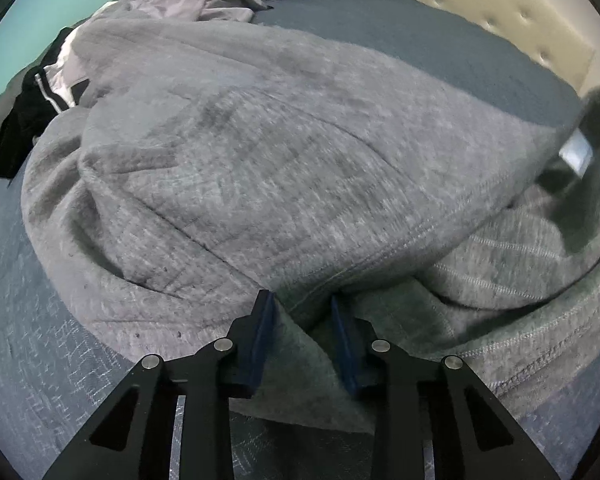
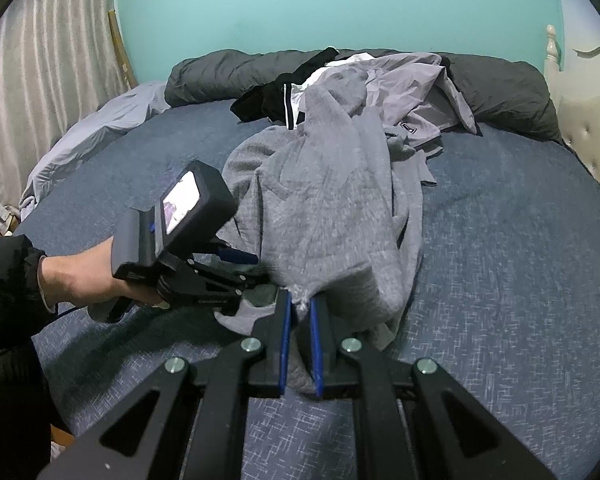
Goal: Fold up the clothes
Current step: 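Close the left tool on the sweatshirt edge near the right tool, then lift the sweatshirt with both tools, spreading it between them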
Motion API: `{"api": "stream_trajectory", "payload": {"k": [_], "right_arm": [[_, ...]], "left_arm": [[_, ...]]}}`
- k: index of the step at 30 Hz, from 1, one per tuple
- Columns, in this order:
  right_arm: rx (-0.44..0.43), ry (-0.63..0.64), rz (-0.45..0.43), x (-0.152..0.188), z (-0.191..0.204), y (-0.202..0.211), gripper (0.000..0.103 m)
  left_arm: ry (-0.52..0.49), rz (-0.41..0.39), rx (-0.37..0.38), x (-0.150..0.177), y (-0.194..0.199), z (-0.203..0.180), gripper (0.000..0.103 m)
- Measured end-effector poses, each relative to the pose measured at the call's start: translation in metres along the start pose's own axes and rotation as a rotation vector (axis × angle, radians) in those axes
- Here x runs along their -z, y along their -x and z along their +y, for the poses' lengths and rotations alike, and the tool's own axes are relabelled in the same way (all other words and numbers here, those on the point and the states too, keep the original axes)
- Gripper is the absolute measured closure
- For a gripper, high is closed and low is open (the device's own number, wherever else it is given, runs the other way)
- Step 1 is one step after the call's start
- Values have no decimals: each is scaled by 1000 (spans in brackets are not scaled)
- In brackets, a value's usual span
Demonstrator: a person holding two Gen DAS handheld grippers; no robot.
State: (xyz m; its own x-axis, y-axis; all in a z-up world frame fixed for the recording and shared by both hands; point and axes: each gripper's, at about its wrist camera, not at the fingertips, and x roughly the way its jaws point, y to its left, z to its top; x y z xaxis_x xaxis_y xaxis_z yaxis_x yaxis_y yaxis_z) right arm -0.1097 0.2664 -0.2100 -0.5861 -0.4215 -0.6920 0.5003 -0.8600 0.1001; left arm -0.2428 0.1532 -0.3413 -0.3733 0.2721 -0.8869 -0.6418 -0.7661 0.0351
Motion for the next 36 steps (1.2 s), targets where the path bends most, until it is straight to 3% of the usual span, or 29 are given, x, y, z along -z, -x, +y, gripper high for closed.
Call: {"api": "stream_trajectory", "payload": {"k": [7, 12, 14, 18, 26, 30, 36], "right_arm": [[-8, -2, 2, 0, 1, -1, 94], [-6, -12, 4, 3, 0, 0, 94], [-3, -12, 6, 4, 0, 2, 94], [4, -18, 8, 4, -4, 3, 94], [30, -57, 0, -4, -13, 15, 94], [46, -40, -27, -14, -7, 28, 94], [63, 16, -86, -41, 11, 54, 94]], "left_arm": [[-41, 23, 3, -2, -6, -4, 69], [-14, 19, 18, -1, -7, -1, 70], [-31, 13, -4, -1, -5, -4, 83], [-35, -15, -31, 0, 9, -5, 91], [-8, -110, -58, 2, 68, 3, 93], [30, -168, -61, 1, 109, 40, 94], [107, -265, -83, 0, 188, 64, 94]]}}
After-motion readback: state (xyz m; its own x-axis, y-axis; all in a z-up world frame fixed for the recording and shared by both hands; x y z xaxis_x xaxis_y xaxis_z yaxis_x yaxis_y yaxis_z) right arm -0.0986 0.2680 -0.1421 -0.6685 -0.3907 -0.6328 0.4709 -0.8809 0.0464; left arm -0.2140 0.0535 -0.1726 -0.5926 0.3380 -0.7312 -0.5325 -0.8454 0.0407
